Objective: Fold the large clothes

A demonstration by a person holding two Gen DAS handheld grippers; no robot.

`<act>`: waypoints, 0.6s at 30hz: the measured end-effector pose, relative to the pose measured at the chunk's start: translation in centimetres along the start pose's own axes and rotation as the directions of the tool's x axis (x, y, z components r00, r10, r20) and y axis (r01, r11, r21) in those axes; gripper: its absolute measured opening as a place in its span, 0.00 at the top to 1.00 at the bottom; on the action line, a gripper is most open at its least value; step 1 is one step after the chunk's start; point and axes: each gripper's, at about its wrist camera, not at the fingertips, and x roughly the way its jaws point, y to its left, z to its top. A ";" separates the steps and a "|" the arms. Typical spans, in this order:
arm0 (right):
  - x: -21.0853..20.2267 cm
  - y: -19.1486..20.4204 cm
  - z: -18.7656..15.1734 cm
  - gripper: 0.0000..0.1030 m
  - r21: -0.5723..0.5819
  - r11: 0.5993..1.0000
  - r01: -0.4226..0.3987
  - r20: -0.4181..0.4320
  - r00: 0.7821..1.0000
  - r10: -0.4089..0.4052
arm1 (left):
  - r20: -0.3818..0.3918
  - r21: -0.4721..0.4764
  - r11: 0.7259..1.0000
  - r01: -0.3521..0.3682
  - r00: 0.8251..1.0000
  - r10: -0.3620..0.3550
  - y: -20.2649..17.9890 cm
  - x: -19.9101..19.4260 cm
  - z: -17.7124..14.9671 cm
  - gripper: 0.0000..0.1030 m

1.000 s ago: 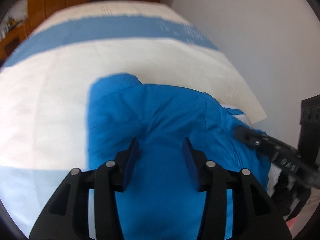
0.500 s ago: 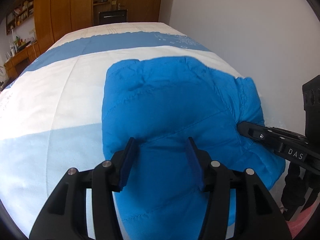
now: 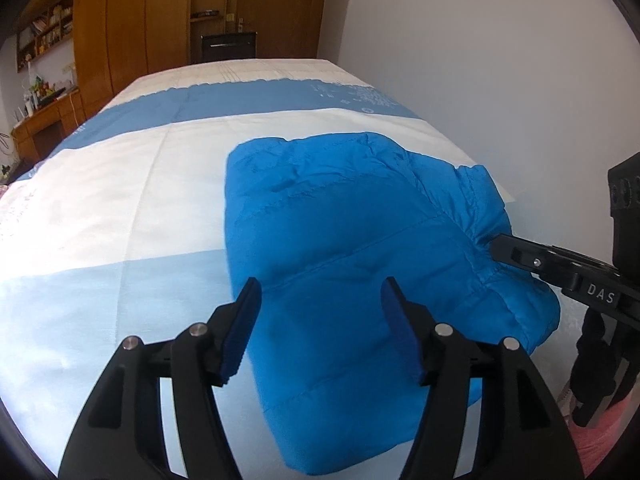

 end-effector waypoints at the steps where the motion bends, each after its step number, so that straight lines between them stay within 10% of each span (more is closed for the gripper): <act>1: 0.0 0.1 -0.3 0.88 -0.009 1.000 0.001 -0.003 1.000 -0.001 | -0.004 0.000 1.000 0.000 1.000 0.000 0.1 0.0 -0.2 0.40; 18: -1.6 -0.5 -1.1 0.75 -0.011 1.000 -0.006 0.045 0.999 0.006 | -0.023 -0.039 0.998 0.041 0.999 -0.042 1.2 -0.4 -1.3 0.32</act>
